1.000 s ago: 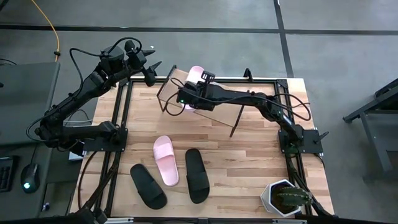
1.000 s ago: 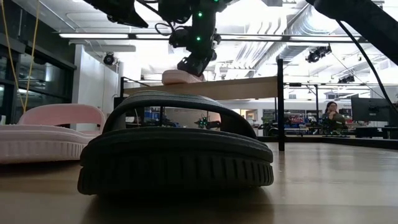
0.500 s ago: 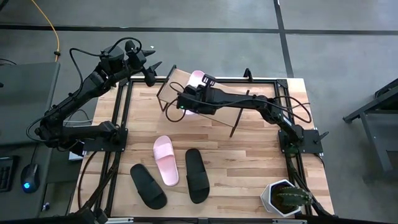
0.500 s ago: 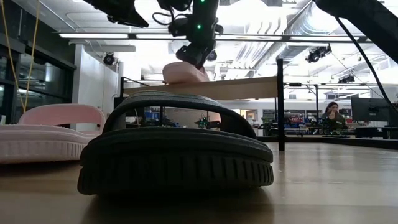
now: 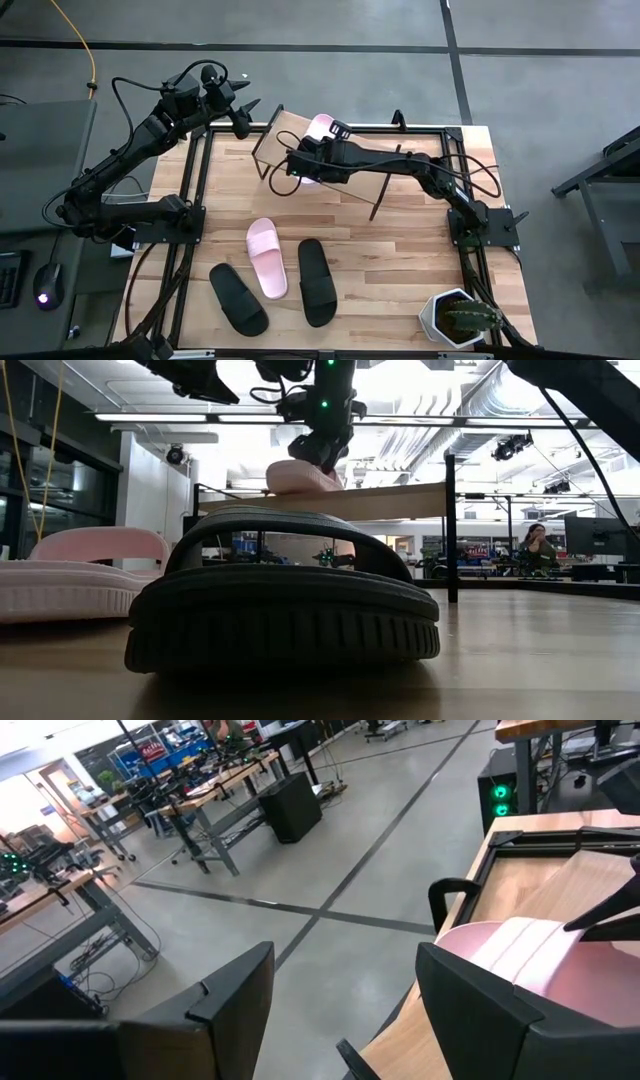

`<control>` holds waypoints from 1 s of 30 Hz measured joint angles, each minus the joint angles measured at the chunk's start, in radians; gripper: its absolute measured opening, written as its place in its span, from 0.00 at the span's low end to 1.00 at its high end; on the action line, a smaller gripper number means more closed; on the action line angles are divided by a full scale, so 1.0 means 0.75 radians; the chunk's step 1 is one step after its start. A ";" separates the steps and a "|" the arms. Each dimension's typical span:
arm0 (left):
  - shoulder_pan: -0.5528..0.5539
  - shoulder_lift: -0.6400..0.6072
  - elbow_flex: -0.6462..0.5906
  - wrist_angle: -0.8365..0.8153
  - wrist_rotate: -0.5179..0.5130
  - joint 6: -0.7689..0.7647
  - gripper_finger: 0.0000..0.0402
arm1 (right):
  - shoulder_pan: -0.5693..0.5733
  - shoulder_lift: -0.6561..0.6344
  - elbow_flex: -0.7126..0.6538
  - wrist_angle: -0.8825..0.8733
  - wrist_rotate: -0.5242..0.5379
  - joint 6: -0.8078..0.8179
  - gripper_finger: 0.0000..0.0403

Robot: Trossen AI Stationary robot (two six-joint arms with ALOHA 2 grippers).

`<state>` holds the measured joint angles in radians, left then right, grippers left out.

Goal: Pick and place slides into the shelf
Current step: Put the right pink slide on the shelf, then put the pink slide on the shelf

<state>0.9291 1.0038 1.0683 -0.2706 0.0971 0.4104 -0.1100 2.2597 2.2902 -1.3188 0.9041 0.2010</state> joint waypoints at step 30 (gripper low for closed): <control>-0.001 0.000 0.000 -0.141 0.187 0.003 0.58 | -0.008 -0.033 0.085 0.047 -0.330 -0.163 0.52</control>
<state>0.9282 1.0039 1.0683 -0.3767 0.2374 0.4126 -0.1157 2.2352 2.3536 -1.2832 0.6569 0.0787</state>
